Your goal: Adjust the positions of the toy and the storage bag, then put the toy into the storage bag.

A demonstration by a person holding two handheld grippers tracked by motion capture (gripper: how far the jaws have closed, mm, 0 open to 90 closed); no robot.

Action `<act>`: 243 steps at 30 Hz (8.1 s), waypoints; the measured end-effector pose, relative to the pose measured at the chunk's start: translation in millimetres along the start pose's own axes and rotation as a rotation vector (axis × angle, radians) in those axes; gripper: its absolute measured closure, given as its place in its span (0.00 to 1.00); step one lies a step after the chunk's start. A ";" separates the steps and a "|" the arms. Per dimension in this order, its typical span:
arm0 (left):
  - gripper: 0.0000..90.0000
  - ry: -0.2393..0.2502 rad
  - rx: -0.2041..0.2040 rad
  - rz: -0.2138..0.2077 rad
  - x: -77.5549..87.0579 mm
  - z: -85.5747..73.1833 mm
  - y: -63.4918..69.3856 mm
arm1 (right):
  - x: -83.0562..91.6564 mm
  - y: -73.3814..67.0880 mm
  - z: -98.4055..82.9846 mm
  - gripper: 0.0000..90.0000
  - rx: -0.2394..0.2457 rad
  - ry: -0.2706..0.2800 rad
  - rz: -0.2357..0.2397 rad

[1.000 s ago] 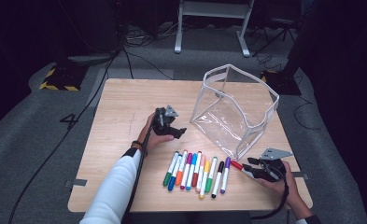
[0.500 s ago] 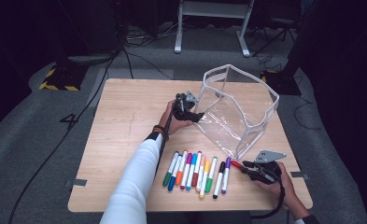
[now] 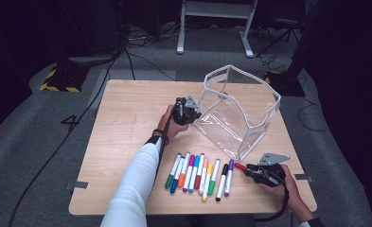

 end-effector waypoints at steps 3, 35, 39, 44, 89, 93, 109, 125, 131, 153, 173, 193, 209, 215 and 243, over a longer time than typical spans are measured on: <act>0.97 0.009 0.024 0.007 15.7 -19.2 6.2 | 0.4 -0.5 -0.4 0.79 0.004 0.002 0.007; 0.91 0.033 0.136 0.056 81.6 -103.1 67.1 | -5.9 9.5 6.1 0.73 -0.025 0.011 0.017; 0.88 0.023 0.124 0.056 82.7 -103.1 71.6 | -7.1 11.0 7.9 0.74 -0.025 0.012 0.018; 0.80 0.017 0.108 0.051 83.5 -104.8 71.6 | -7.8 15.5 8.9 0.81 -0.045 0.012 0.009; 0.17 -0.155 0.252 0.067 125.9 -225.6 80.7 | 22.1 47.3 3.0 0.83 -0.124 0.143 -0.023; 0.17 -0.155 0.252 0.064 125.8 -225.5 80.6 | 34.6 50.8 4.4 0.83 -0.130 0.189 -0.034; 0.17 -0.155 0.251 0.065 125.8 -225.5 80.6 | 70.4 61.4 21.3 0.83 -0.130 0.299 -0.063; 0.17 -0.155 0.249 0.065 125.6 -225.5 80.2 | 111.4 66.8 70.2 0.83 -0.070 0.363 -0.102; 0.17 -0.154 0.248 0.065 125.6 -225.4 80.2 | 135.9 67.0 99.9 0.83 -0.028 0.389 -0.122; 0.17 -0.154 0.240 0.059 125.6 -225.6 79.5 | 154.3 35.4 214.6 0.83 0.132 0.361 -0.101; 0.17 -0.152 0.242 0.055 125.4 -225.6 79.5 | 68.8 36.2 274.6 0.83 0.158 0.105 -0.031; 0.17 -0.153 0.233 0.058 125.6 -225.5 79.9 | 42.2 19.3 274.7 0.83 0.255 -0.195 0.059; 0.17 -0.151 0.228 0.054 125.6 -225.4 80.8 | 43.2 -0.1 268.0 0.82 0.319 -0.232 0.168; 0.17 -0.151 0.228 0.054 125.6 -225.4 80.8 | 45.3 4.1 266.4 0.74 0.293 -0.202 0.121; 0.17 -0.151 0.227 0.054 125.6 -225.4 80.8 | 138.0 32.9 193.0 0.38 0.115 0.177 -0.074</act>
Point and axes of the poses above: each handheld gripper's, and its own axes: x roughly backward along the jaws, z roughly out of its top, y roughly to its right, the point moved 2 cm from there along -x, roughly forward along the jaws, and after that the axes turned 12 degrees about -y, right-handed, at the moved point
